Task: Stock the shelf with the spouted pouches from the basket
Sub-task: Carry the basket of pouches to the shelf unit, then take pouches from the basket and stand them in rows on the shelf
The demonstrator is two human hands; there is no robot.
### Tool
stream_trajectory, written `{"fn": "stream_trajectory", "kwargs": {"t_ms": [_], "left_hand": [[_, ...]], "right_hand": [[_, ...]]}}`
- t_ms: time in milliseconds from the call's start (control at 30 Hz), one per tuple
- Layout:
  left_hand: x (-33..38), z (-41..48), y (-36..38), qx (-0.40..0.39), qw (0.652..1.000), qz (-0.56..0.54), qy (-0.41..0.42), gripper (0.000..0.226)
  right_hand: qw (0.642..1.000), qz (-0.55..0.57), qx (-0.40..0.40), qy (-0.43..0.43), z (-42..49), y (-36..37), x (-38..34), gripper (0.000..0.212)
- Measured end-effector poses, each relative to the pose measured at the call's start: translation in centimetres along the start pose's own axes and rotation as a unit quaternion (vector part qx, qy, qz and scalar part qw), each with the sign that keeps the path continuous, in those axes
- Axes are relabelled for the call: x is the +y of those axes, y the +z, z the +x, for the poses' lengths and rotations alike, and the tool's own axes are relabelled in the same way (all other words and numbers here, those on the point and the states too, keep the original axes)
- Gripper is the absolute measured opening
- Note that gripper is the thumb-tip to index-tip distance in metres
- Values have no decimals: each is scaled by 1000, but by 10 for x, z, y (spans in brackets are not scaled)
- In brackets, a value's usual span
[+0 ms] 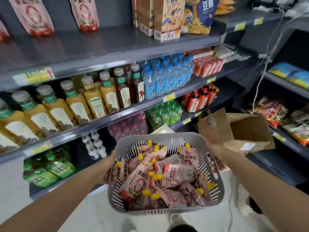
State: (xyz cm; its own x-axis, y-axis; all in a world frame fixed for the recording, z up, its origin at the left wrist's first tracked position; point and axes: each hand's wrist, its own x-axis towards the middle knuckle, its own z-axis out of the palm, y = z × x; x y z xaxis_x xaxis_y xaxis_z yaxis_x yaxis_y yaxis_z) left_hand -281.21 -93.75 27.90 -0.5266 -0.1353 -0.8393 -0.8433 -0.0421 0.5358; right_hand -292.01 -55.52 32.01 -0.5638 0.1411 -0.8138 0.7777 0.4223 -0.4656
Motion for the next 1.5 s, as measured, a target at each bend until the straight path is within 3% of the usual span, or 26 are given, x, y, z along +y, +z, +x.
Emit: {"fn": "stream_trajectory", "kwargs": {"t_ms": [200,433,600,667,733,800,967,1133,1200,1267,1333,1400,1500], "left_hand": [[43,54,24,67,987,-145,-4,68],[77,103,54,146,968,-201,-21,73],[101,111,63,155,972,-165,-60,83],[109,110,66,165,969,-174,-65,81],[114,110,68,181,968,-160,-65,79],[116,109,70,184,969,-145,-74,81],[116,105,71,186,972,-119,-84,94],[110,108,67,217,971,-64,-74,91],[108,107,65,230,970,-16,-76,89],[109,105,63,221,971,40,-76,86],[111,102,60,224,966,114,-65,71],[114,95,59,247,945,208,-48,55],[118,78,68,309,892,331,5,54]], "right_hand": [[995,-65,-67,-32,94,-24,-105,61],[989,-105,-98,-40,171,-26,-187,48],[972,-177,-154,-13,212,-22,-220,35],[965,-191,-178,1,219,-23,-227,48],[968,-193,-163,-7,228,-23,-226,87],[969,-201,-146,-14,228,-19,-222,101],[983,-140,-117,-25,219,-14,-217,69],[985,-148,-85,-39,212,-13,-210,80],[981,-177,-2,-86,205,-10,-205,76],[926,-277,151,-207,196,-3,-194,64],[810,-365,233,-396,187,9,-183,52],[717,-436,154,-522,182,22,-172,54],[678,-558,-12,-480,189,47,-156,77]]}}
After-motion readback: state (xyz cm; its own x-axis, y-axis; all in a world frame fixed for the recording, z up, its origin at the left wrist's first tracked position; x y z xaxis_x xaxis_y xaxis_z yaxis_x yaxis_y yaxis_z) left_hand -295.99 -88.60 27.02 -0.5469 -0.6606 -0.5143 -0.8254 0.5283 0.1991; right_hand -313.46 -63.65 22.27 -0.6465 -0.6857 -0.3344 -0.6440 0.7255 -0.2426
